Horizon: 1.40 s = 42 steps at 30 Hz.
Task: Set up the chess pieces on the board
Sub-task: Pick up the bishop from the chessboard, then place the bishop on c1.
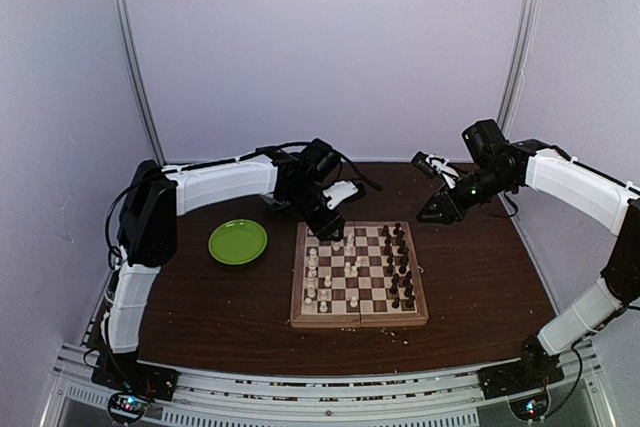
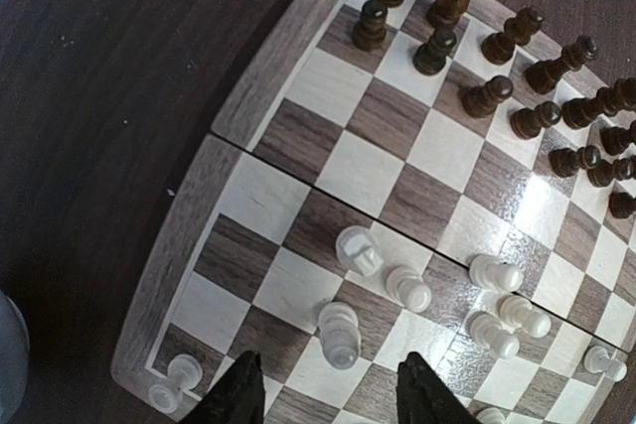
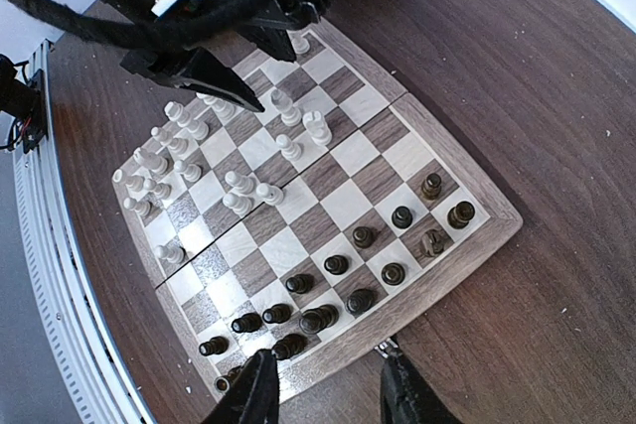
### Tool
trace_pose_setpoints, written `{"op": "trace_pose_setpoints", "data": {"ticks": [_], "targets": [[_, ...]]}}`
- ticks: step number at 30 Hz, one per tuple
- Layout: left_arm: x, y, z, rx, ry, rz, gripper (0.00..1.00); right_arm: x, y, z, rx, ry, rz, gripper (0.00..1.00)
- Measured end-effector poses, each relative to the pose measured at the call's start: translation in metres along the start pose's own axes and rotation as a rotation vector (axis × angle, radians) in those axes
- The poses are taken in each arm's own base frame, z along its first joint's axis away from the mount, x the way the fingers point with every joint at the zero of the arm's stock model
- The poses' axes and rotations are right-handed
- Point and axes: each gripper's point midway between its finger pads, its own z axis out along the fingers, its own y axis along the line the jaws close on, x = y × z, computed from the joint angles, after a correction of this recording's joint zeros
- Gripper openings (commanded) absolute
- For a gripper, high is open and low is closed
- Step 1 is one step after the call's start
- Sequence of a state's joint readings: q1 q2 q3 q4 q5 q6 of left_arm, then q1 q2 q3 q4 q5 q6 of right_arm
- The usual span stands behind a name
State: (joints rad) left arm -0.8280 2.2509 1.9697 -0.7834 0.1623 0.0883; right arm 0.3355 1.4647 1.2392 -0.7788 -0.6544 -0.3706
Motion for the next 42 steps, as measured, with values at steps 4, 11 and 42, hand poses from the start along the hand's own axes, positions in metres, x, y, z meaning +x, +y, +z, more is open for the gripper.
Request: {"op": "trace_pose_setpoints", "data": {"ticks": [4, 11, 42], "targets": [[0.003, -0.002, 0.006, 0.014, 0.009, -0.003, 0.41, 0.001, 0.000, 0.000, -0.001, 0.002, 0.001, 0.35], [0.004, -0.003, 0.014, 0.027, 0.011, -0.008, 0.24, 0.001, 0.000, 0.000, -0.001, 0.004, 0.002, 0.35], [0.054, 0.022, -0.015, -0.018, 0.076, -0.062, 0.08, 0.004, 0.000, 0.002, -0.006, 0.016, 0.009, 0.35]]}}
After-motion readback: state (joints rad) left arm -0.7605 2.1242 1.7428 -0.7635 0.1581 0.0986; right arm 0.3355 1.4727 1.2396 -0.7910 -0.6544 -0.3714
